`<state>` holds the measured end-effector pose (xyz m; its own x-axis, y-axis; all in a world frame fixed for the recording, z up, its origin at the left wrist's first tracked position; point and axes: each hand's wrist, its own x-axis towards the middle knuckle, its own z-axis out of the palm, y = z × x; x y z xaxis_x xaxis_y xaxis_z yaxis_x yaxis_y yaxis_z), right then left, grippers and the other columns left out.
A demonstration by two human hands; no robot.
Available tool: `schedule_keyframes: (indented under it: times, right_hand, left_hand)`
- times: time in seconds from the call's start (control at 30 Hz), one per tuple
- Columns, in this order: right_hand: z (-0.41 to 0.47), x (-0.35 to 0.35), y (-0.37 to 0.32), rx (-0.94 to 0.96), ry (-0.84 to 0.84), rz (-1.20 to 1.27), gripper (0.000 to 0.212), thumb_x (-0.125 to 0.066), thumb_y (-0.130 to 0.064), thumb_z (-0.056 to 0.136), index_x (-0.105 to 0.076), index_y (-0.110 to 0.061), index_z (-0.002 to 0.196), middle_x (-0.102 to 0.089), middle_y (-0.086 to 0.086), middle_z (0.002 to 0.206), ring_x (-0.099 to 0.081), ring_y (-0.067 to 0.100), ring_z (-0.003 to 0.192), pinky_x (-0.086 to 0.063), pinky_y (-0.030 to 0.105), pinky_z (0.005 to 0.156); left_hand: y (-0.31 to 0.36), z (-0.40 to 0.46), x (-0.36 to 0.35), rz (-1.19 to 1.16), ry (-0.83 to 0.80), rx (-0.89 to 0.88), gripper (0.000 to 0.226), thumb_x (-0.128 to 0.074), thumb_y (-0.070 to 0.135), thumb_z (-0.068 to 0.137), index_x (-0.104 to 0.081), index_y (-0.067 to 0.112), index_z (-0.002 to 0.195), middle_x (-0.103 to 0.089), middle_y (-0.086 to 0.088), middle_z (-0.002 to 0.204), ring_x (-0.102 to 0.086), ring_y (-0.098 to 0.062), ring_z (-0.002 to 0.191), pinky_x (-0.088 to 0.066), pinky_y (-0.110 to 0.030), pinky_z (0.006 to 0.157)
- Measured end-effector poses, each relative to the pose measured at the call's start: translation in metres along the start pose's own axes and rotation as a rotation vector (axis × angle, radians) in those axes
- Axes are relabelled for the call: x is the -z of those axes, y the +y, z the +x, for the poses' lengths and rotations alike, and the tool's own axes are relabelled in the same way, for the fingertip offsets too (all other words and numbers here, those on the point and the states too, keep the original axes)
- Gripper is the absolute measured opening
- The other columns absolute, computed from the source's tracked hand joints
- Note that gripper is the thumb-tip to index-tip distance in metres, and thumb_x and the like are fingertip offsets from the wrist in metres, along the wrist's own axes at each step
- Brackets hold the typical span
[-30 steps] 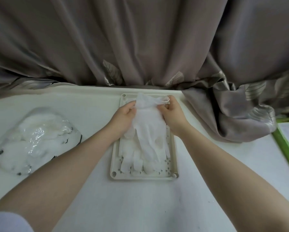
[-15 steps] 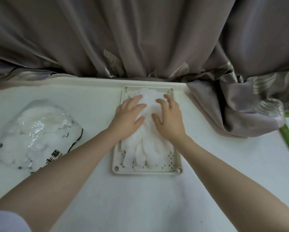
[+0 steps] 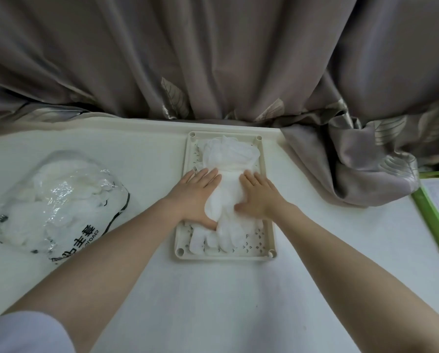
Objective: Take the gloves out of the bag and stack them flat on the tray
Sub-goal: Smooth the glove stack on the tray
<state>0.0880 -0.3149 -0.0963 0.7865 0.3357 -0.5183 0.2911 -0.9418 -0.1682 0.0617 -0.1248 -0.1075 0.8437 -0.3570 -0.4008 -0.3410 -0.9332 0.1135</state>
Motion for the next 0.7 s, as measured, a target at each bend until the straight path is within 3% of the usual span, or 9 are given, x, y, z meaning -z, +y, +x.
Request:
schedule_keyframes:
  times: [0.1,0.17,0.23,0.33,0.43,0.5,0.53,0.6,0.7]
  right_hand:
    - [-0.008,0.012,-0.007,-0.071,-0.138,0.011,0.123,-0.065,-0.066,0.071,0.013,-0.014,0.151,0.019,0.003,0.158,0.018,0.023,0.146,0.004,0.039,0.118]
    - [-0.018,0.023,-0.014,-0.108,-0.148,0.04,0.123,-0.059,-0.075,0.069,0.009,-0.014,0.152,0.017,0.003,0.159,0.014,0.024,0.147,0.0,0.042,0.118]
    - [-0.025,0.035,-0.021,-0.145,-0.03,0.109,0.104,-0.044,-0.078,0.077,-0.013,-0.013,0.152,-0.006,0.007,0.16,-0.008,0.028,0.146,-0.015,0.044,0.116]
    - [-0.034,0.046,-0.038,-0.145,0.282,0.215,0.064,-0.036,-0.06,0.093,-0.05,-0.01,0.13,-0.05,0.012,0.133,-0.048,0.031,0.119,-0.04,0.04,0.096]
    - [-0.038,0.043,-0.077,0.036,0.375,0.265,0.04,-0.044,-0.04,0.097,-0.058,-0.01,0.119,-0.055,0.01,0.121,-0.055,0.027,0.107,-0.044,0.035,0.089]
    - [-0.04,0.032,-0.115,0.19,0.293,0.275,0.031,-0.049,-0.032,0.096,-0.06,-0.011,0.116,-0.056,0.008,0.12,-0.054,0.025,0.109,-0.043,0.032,0.092]
    - [-0.038,0.025,-0.129,0.249,0.265,0.277,0.028,-0.05,-0.029,0.096,-0.061,-0.011,0.114,-0.056,0.008,0.12,-0.053,0.025,0.11,-0.042,0.032,0.093]
    - [-0.037,0.01,-0.162,0.347,0.262,0.266,0.024,-0.05,-0.023,0.095,-0.063,-0.01,0.112,-0.057,0.01,0.12,-0.051,0.026,0.113,-0.041,0.034,0.095]
    - [-0.036,-0.009,-0.207,0.447,0.262,0.259,0.023,-0.047,-0.012,0.094,-0.064,-0.006,0.108,-0.058,0.012,0.118,-0.051,0.029,0.109,-0.042,0.041,0.092]
  left_hand:
    - [-0.009,-0.01,0.001,0.01,-0.006,-0.029,0.126,-0.059,0.077,0.064,0.014,0.022,0.149,0.024,0.006,0.155,0.02,-0.013,0.143,0.013,-0.032,0.115]
    - [-0.016,-0.024,0.001,-0.023,0.005,-0.047,0.121,-0.058,0.076,0.068,0.014,0.023,0.149,0.024,0.008,0.154,0.021,-0.011,0.143,0.013,-0.03,0.115]
    - [-0.025,-0.041,0.002,-0.078,0.051,-0.061,0.109,-0.052,0.072,0.076,0.012,0.023,0.15,0.022,0.008,0.155,0.02,-0.009,0.143,0.013,-0.027,0.113]
    - [-0.038,-0.066,0.001,-0.132,0.16,-0.059,0.081,-0.043,0.059,0.09,-0.004,0.023,0.151,0.01,0.007,0.158,0.012,-0.009,0.145,0.008,-0.024,0.115]
    - [-0.056,-0.09,-0.003,-0.123,0.333,-0.061,0.048,-0.048,0.037,0.095,-0.043,0.019,0.14,-0.015,-0.001,0.158,-0.007,-0.019,0.146,-0.006,-0.032,0.117]
    - [-0.073,-0.112,-0.007,-0.049,0.481,-0.056,0.027,-0.053,0.023,0.087,-0.068,0.015,0.108,-0.037,-0.01,0.149,-0.027,-0.032,0.14,-0.022,-0.045,0.114]
    - [-0.079,-0.118,-0.007,-0.013,0.553,-0.028,0.022,-0.054,0.019,0.082,-0.071,0.014,0.095,-0.043,-0.013,0.144,-0.031,-0.035,0.136,-0.026,-0.049,0.111]
    - [-0.099,-0.137,-0.01,0.049,0.677,0.091,0.016,-0.06,0.011,0.076,-0.071,0.016,0.086,-0.04,-0.013,0.147,-0.025,-0.035,0.135,-0.017,-0.048,0.11]
    - [-0.129,-0.164,-0.018,0.011,0.665,0.334,0.032,-0.07,0.004,0.073,-0.071,0.018,0.102,-0.017,-0.011,0.157,-0.013,-0.04,0.141,-0.006,-0.048,0.111]
